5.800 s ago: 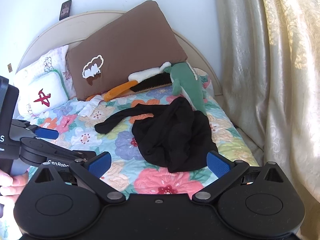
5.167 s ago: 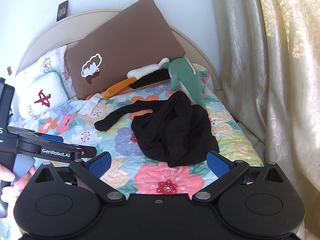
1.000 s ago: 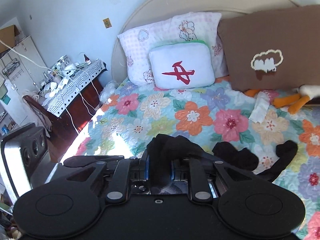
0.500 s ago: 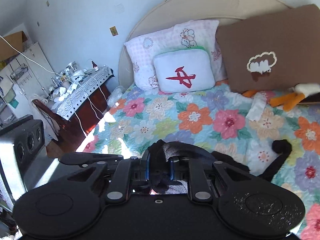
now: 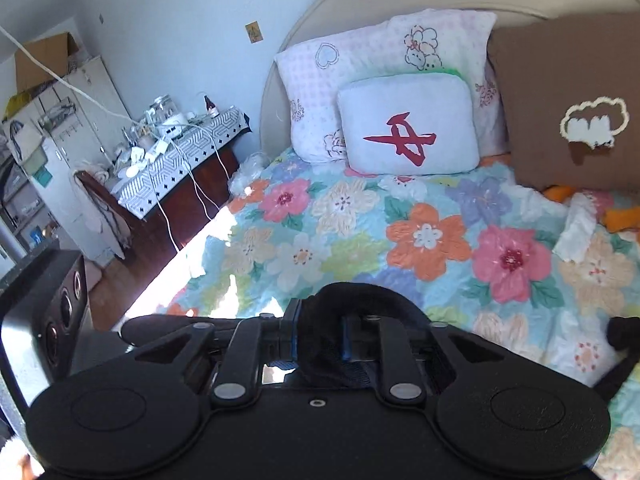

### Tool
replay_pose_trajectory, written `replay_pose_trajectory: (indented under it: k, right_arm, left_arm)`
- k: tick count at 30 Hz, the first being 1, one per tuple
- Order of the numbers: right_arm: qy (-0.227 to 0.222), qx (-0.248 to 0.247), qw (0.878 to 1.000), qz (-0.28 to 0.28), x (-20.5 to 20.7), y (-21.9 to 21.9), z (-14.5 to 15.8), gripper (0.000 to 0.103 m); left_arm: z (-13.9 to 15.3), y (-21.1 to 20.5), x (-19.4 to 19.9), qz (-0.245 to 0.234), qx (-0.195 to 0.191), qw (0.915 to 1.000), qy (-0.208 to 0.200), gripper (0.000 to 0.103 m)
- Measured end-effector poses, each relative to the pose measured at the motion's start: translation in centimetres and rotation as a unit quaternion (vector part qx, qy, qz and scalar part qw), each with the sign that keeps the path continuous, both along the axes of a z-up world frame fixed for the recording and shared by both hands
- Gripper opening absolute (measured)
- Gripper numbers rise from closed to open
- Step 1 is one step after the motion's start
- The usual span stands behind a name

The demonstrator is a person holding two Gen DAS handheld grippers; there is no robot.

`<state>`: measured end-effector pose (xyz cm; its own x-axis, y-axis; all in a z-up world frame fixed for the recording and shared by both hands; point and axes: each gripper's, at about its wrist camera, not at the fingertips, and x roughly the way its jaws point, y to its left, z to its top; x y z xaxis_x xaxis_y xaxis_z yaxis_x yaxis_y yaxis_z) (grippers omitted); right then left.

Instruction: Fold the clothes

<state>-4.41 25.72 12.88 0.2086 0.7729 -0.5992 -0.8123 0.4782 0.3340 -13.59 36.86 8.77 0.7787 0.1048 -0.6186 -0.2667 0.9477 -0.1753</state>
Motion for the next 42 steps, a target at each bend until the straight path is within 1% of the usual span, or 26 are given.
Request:
replay_pose_trajectory:
  k: [1, 2, 4, 6, 9, 10, 11, 13, 14, 15, 17, 18, 21, 24, 27, 28, 30, 32, 35, 36, 37, 38, 39, 40, 41, 42]
  right_arm:
    - [-0.002, 0.001, 1.000, -0.013, 0.6, -0.2, -0.4, 0.044]
    - [-0.004, 0.003, 1.000, -0.025, 1.2, -0.5, -0.7, 0.046]
    - [-0.008, 0.006, 0.999, -0.050, 2.3, -1.0, -1.4, 0.049]
    - [-0.012, 0.009, 0.997, -0.075, 3.5, -1.4, -2.1, 0.049]
    - [-0.004, 0.012, 0.996, -0.091, 3.7, -4.9, -4.4, 0.051]
    - [0.002, 0.015, 0.996, -0.092, 3.5, -6.3, -5.4, 0.054]
    - [0.006, 0.011, 0.995, -0.096, 3.4, -7.5, -6.5, 0.054]
    - [0.002, -0.014, 0.995, -0.101, 2.9, -9.1, -8.5, 0.054]
    - [-0.008, -0.039, 0.995, -0.095, 2.6, -9.0, -9.0, 0.054]
    - [-0.018, -0.064, 0.994, -0.088, 2.3, -8.9, -9.4, 0.054]
    - [-0.041, -0.103, 0.991, -0.072, 1.6, -8.5, -10.1, 0.054]
    - [-0.050, -0.107, 0.991, -0.061, 1.3, -7.9, -10.1, 0.055]
    - [-0.066, -0.105, 0.992, -0.032, 1.0, -6.6, -10.2, 0.057]
    - [-0.073, -0.119, 0.990, -0.018, 1.6, -5.5, -11.9, 0.058]
    - [-0.065, -0.136, 0.989, -0.005, 2.2, -4.4, -13.9, 0.058]
    - [-0.063, -0.144, 0.988, 0.001, 2.5, -3.9, -14.7, 0.058]
    - [-0.071, -0.163, 0.984, 0.015, 2.8, -2.8, -16.3, 0.058]
    - [-0.089, -0.188, 0.978, 0.018, 2.9, -1.8, -17.8, 0.061]
    - [-0.086, -0.211, 0.973, 0.026, 3.6, -0.4, -19.6, 0.062]
    - [-0.084, -0.217, 0.972, 0.029, 3.9, 0.1, -20.1, 0.063]
    - [-0.081, -0.223, 0.971, 0.031, 4.2, 0.5, -20.5, 0.063]
    - [-0.080, -0.230, 0.969, 0.032, 4.5, 0.9, -21.0, 0.063]
    - [-0.080, -0.243, 0.966, 0.028, 4.8, 1.2, -21.4, 0.060]
    - [-0.077, -0.258, 0.963, 0.017, 5.2, 1.5, -21.8, 0.056]
    - [-0.067, -0.260, 0.963, 0.006, 5.8, 1.5, -21.8, 0.049]
    - [-0.053, -0.253, 0.966, -0.005, 6.4, 1.4, -21.6, 0.028]
  left_arm:
    - [-0.7, 0.9, 0.7, 0.016, -0.005, 0.9999, 0.000, 0.028]
    - [-1.6, 1.7, 1.4, 0.029, -0.006, 0.9996, 0.002, 0.033]
    - [-4.0, 3.4, 2.5, 0.044, 0.005, 0.9989, 0.015, 0.034]
    - [-6.5, 4.7, 2.2, 0.049, 0.023, 0.9984, 0.019, 0.035]
    - [-9.7, 6.8, 0.5, 0.038, -0.006, 0.9989, 0.028, 0.037]
    - [-10.4, 7.4, 0.0, 0.035, -0.025, 0.9985, 0.033, 0.038]
    - [-11.0, 7.9, -0.2, 0.031, -0.046, 0.9978, 0.037, 0.039]
    - [-11.1, 8.0, 0.1, 0.020, -0.067, 0.9970, 0.034, 0.041]
    - [-11.1, 8.0, 0.2, 0.014, -0.076, 0.9965, 0.032, 0.041]
    - [-10.9, 7.7, 0.6, 0.005, -0.074, 0.9969, 0.029, 0.045]
    - [-10.7, 6.6, 1.3, -0.010, -0.052, 0.9982, 0.026, 0.055]
    - [-10.9, 6.2, 1.7, -0.016, -0.045, 0.9985, 0.026, 0.058]
    - [-12.6, 5.5, 2.3, -0.027, -0.051, 0.9972, 0.047, 0.059]
    - [-14.6, 5.4, 3.0, -0.037, -0.066, 0.9945, 0.073, 0.059]
    - [-15.4, 5.0, 3.9, -0.051, -0.066, 0.9930, 0.083, 0.059]
    - [-15.5, 4.8, 4.3, -0.058, -0.067, 0.9924, 0.086, 0.061]
    - [-15.9, 4.5, 5.1, -0.069, -0.068, 0.9911, 0.092, 0.074]
    - [-16.7, 4.4, 6.0, -0.063, -0.068, 0.9907, 0.099, 0.075]
    - [-18.0, 4.5, 7.2, -0.054, -0.073, 0.9889, 0.117, 0.074]
    - [-18.3, 4.6, 7.4, -0.056, -0.076, 0.9882, 0.121, 0.071]
    - [-18.4, 4.5, 7.5, -0.060, -0.066, 0.9883, 0.123, 0.066]
    - [-18.6, 4.3, 7.5, -0.065, -0.053, 0.9885, 0.126, 0.043]
    - [-18.5, 3.9, 7.5, -0.077, -0.024, 0.9878, 0.133, 0.018]
    - [-18.4, 3.4, 7.3, -0.084, 0.003, 0.9875, 0.133, 0.012]
    - [-18.2, 3.0, 7.0, -0.088, 0.029, 0.9871, 0.131, 0.010]
    - [-17.9, 3.0, 6.7, -0.090, 0.036, 0.9875, 0.124, 0.009]
